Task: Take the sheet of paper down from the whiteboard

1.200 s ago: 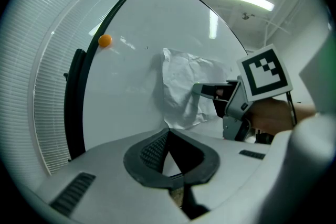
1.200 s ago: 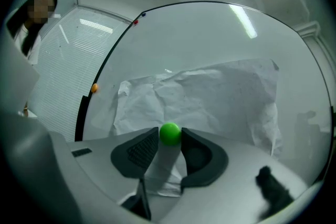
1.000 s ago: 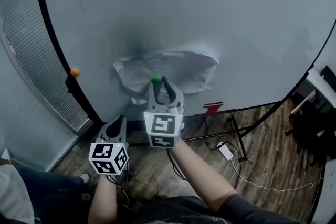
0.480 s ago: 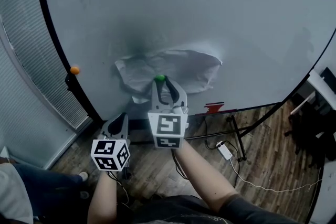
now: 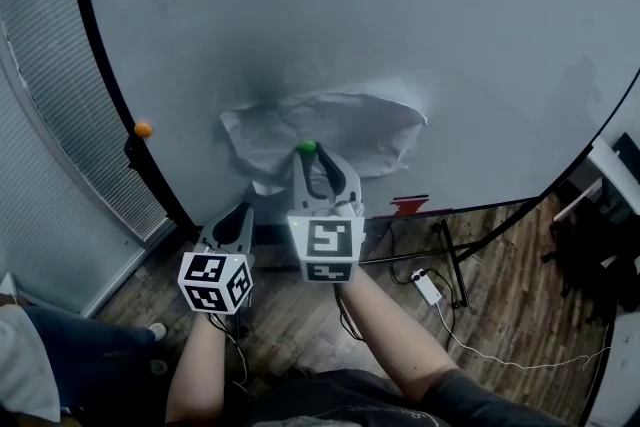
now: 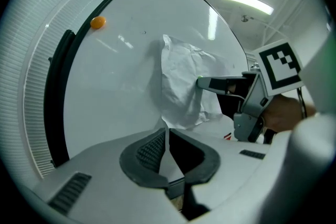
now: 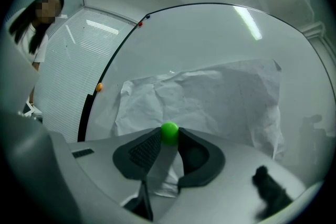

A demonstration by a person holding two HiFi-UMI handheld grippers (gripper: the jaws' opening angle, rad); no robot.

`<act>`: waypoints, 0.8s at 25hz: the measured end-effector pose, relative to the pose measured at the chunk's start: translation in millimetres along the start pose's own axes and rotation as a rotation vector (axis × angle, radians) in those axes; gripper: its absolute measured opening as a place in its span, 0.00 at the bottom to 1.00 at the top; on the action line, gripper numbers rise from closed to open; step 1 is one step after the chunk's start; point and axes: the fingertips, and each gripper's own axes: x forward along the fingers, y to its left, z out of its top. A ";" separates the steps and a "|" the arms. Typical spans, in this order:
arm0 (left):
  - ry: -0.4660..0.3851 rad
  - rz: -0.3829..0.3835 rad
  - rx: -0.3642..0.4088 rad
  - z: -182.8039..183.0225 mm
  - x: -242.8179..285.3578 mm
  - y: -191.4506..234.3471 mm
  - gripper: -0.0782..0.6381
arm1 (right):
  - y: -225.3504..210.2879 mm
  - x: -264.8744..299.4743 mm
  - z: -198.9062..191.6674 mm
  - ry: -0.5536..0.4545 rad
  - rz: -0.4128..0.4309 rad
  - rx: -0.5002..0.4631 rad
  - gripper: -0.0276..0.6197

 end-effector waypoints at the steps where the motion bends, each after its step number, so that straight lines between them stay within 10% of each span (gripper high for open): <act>1: 0.000 -0.001 0.003 0.4 2.1 -0.7 0.13 | 0.1 -0.2 0.1 0.000 0.002 -0.001 0.21; 5: 0.009 -0.035 -0.023 -2.7 12.5 -4.2 0.30 | 0.0 -0.3 -0.2 -0.003 0.006 -0.004 0.21; 20: 0.045 -0.027 -0.018 2.2 39.5 -7.8 0.26 | 0.1 0.8 -0.2 0.000 0.016 -0.004 0.21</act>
